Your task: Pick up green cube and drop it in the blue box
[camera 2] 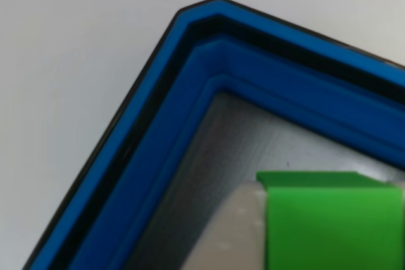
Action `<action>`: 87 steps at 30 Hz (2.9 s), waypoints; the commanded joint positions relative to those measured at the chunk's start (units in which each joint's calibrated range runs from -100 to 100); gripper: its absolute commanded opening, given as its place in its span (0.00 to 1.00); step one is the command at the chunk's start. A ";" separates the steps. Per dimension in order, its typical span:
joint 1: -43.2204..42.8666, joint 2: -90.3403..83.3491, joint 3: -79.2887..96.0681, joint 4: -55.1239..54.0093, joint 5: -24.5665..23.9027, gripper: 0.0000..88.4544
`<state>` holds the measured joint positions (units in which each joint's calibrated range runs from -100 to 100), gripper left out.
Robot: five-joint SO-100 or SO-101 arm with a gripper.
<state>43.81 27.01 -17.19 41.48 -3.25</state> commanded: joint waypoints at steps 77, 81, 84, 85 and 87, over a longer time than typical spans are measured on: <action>-10.79 -108.20 102.28 -1.06 0.20 0.16; -12.45 -114.39 107.97 -1.06 0.20 0.16; -13.18 -118.73 111.59 -0.97 0.20 0.16; -13.47 -120.07 112.58 -0.97 0.20 0.16; -14.04 -122.58 114.66 -0.97 0.20 0.16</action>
<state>30.73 -90.84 95.34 41.48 -3.15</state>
